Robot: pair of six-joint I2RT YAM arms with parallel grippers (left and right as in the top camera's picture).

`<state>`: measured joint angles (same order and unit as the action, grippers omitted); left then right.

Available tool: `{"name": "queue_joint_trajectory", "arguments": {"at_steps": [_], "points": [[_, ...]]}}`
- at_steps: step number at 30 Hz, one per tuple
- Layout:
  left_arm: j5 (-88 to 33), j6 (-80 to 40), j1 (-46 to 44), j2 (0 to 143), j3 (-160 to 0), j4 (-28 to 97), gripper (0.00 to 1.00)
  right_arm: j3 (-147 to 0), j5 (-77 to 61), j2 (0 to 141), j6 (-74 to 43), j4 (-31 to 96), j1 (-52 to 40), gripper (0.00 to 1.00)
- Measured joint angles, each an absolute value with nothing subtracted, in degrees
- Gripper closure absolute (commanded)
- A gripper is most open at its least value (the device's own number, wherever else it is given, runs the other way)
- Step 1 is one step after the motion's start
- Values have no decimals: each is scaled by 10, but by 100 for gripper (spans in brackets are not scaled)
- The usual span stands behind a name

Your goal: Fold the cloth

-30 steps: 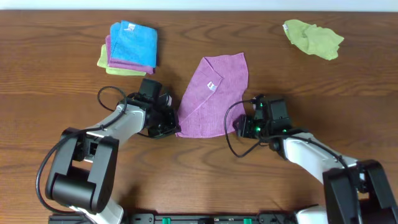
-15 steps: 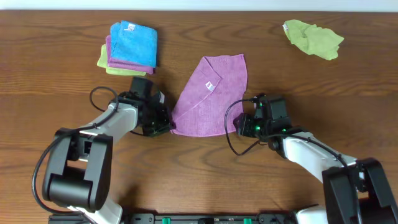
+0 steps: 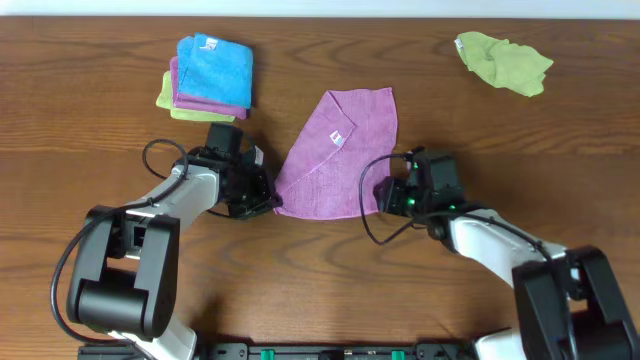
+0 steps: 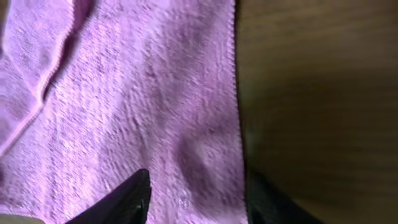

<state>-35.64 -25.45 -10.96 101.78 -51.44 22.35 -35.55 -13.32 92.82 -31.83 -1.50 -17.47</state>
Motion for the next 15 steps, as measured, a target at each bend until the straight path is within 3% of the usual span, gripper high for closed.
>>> {"name": "queue_joint_trajectory", "arguments": {"at_steps": [2, 4, 15], "points": [[-356, -255, -110, 1018, -514, 223, 94, -359, -134, 937, -325, -25, -181, 72], [-358, -255, -110, 1018, -514, 223, 94, -359, -134, 945, -332, -30, -186, 96], [-401, -255, -109, 1017, -522, 250, 94, -342, -145, 910, -344, -20, -189, 99]]}}
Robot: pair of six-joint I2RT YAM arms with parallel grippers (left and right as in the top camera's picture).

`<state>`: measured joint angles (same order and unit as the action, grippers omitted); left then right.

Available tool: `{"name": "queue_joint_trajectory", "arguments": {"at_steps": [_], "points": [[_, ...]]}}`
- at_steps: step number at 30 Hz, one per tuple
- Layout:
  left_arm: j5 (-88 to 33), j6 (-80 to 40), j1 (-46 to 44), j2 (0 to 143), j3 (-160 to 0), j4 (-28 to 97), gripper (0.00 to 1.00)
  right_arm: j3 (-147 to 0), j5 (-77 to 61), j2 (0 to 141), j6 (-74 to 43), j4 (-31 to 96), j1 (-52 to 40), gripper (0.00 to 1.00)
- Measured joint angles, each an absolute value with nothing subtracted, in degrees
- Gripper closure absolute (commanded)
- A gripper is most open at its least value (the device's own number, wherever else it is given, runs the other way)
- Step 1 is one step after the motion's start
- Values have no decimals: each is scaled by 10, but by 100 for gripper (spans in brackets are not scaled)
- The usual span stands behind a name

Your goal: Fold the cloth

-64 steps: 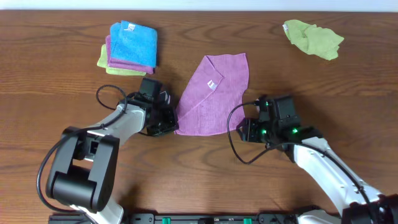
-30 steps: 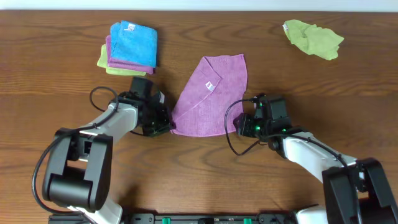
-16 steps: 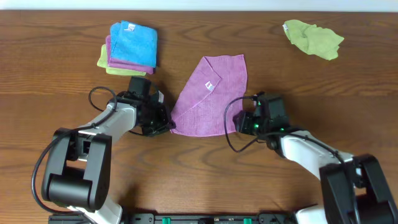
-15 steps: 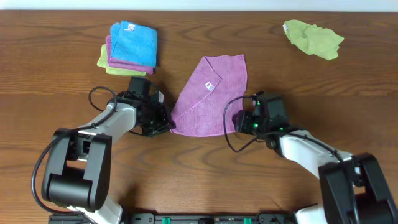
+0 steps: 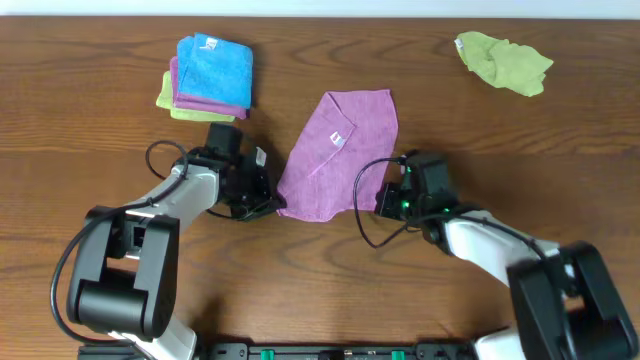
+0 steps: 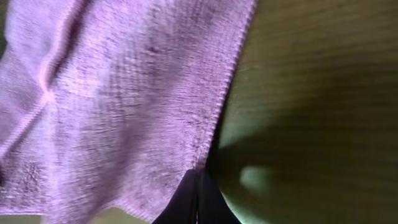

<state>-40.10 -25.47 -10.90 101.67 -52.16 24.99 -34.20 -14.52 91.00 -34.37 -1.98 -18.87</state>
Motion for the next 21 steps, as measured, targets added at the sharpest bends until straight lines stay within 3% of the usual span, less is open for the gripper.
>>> {"name": "queue_joint_trajectory", "arguments": {"at_steps": [12, 21], "points": [[-409, -255, -109, 941, -694, 349, 94, -343, -161, 661, -346, 8, -189, 99], [-390, -264, -109, 908, -835, 410, 94, -470, -165, 609, -340, 99, -189, 99]]}}
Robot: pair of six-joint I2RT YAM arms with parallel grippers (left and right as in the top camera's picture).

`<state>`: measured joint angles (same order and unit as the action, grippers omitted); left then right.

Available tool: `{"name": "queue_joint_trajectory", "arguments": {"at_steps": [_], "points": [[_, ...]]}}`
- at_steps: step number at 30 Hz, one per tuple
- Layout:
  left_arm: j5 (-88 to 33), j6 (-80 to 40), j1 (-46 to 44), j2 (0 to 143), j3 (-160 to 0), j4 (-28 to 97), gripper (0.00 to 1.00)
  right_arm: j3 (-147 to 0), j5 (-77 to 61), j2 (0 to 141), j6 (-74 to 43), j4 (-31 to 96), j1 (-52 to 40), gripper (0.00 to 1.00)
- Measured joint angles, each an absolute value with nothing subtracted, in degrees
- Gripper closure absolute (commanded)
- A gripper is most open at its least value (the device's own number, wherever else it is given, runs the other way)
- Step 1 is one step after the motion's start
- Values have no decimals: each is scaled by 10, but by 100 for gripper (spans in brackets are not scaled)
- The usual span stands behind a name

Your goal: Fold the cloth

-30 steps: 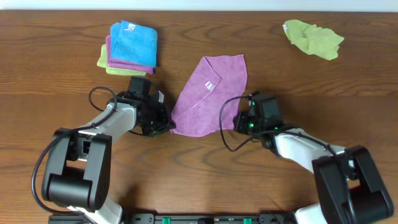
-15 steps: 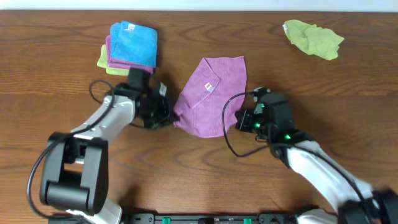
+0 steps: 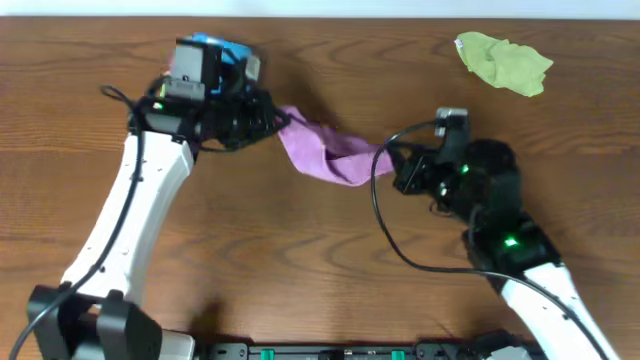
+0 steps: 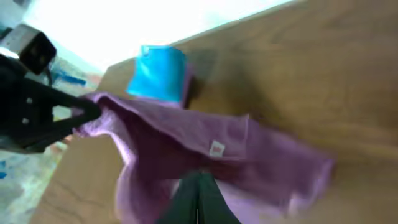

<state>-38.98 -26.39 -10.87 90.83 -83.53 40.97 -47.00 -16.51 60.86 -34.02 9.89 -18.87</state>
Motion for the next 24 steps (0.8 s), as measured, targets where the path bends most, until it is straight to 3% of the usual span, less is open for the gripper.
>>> {"name": "queue_joint_trajectory", "arguments": {"at_steps": [9, 16, 19, 24], "points": [[-372, -282, -109, 889, -923, 423, 94, -597, -146, 604, -297, 199, -170, 99], [-358, -285, -109, 888, -925, 446, 94, -600, -146, 621, -279, 304, -166, 70], [-356, -285, -109, 888, -925, 446, 94, -595, -161, 650, -284, 303, -166, 48], [-356, -285, -109, 888, -925, 448, 94, -577, -196, 725, -319, 262, -166, 36]]}}
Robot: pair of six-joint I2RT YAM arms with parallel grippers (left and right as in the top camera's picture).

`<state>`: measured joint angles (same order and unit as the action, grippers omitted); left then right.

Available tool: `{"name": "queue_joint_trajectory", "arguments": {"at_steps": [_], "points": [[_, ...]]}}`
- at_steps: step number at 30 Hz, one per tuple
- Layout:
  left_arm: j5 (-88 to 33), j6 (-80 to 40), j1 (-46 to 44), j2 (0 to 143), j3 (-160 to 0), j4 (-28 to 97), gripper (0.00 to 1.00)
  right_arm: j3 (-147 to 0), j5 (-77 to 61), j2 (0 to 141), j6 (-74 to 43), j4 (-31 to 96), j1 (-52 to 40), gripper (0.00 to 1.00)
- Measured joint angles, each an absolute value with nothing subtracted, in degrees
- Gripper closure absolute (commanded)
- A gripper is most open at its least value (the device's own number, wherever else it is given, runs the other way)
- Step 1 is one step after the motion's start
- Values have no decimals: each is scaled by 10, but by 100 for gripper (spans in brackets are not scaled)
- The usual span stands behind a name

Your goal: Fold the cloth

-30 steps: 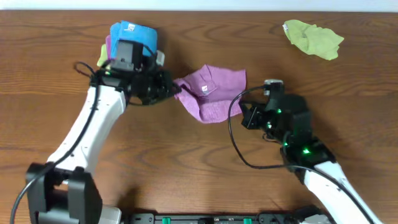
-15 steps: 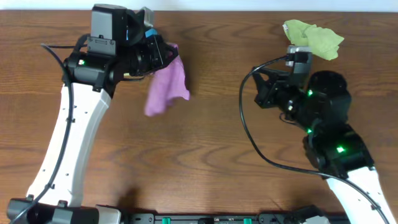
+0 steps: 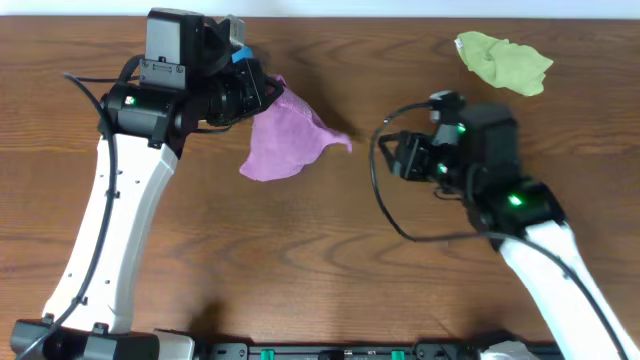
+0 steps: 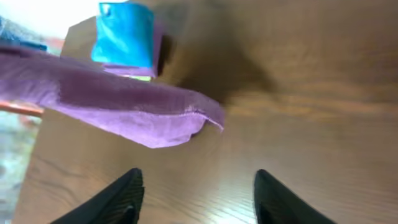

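Observation:
The purple cloth (image 3: 285, 140) hangs from my left gripper (image 3: 268, 96), which is raised at the far left and shut on the cloth's upper corner. The lower part of the cloth droops toward the table, with a loose corner pointing right. In the right wrist view the purple cloth (image 4: 124, 102) stretches across the upper left, ahead of the fingers. My right gripper (image 3: 393, 156) (image 4: 198, 175) is open and empty, apart from the cloth and to its right.
A stack of folded cloths with a blue one on top (image 4: 124, 34) sits at the far left, mostly hidden by the left arm in the overhead view. A crumpled green cloth (image 3: 503, 60) lies at the far right. Bare wooden table (image 3: 330, 250) fills the front.
My right gripper has opened and let go of the purple cloth. The cloth, which was stretched in the air between both grippers, now hangs from the left gripper alone.
The purple cloth lay flat with both grippers low at its near corners, the right one open. Then the right gripper was shut on its corner. Then the cloth was lifted and stretched between both grippers farther back. Now only the left holds it.

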<state>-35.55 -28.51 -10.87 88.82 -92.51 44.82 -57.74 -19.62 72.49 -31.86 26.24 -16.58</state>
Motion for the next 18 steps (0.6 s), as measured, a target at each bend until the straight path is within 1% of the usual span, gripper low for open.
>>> {"name": "queue_joint_trajectory", "arguments": {"at_steps": [3, 11, 18], "points": [[-356, -285, -109, 888, -925, 453, 94, -568, -217, 760, -357, 201, -166, 34], [-353, -280, -109, 888, -925, 478, 94, -548, -289, 820, -485, 62, -166, 34], [-340, -268, -109, 888, -925, 483, 94, -476, -341, 851, -604, -44, -166, 34]]}}
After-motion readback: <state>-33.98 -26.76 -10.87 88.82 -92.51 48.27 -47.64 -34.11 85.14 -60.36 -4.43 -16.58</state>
